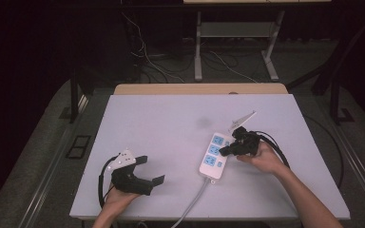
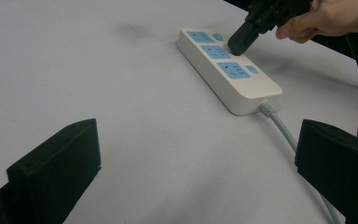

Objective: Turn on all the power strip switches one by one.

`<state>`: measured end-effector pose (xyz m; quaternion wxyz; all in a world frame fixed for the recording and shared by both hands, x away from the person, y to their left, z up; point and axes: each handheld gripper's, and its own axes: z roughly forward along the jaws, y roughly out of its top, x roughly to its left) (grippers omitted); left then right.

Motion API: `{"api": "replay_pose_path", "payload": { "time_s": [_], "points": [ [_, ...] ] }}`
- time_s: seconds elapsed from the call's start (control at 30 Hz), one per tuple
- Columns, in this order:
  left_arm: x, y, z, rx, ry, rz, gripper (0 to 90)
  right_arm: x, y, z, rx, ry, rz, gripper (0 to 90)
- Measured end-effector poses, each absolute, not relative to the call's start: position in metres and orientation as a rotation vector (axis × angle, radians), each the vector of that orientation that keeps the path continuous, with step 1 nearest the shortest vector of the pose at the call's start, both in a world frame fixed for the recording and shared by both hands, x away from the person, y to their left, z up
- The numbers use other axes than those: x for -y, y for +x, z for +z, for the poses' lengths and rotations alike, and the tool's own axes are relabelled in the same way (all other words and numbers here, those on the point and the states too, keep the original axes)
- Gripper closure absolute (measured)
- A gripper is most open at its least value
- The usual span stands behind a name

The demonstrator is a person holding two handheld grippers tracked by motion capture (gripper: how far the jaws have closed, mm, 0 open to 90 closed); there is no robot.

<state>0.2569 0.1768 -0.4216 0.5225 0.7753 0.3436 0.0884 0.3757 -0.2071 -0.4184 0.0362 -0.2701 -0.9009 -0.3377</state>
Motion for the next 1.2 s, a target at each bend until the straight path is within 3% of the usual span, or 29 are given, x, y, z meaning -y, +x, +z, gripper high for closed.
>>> {"api": "replay_pose_path", "payload": {
  "time_s": [0.67,1.2],
  "points": [
    [-0.18,0.258,-0.422,-0.832,1.845,0.209,0.0,0.21,0.377,-0.414,2.751,-0.844,-1.055,90.0],
    [-0.18,0.258,-0.422,-0.831,1.846,0.205,0.0,0.221,0.387,-0.381,2.778,-0.854,-1.111,90.0]
  ]
}}
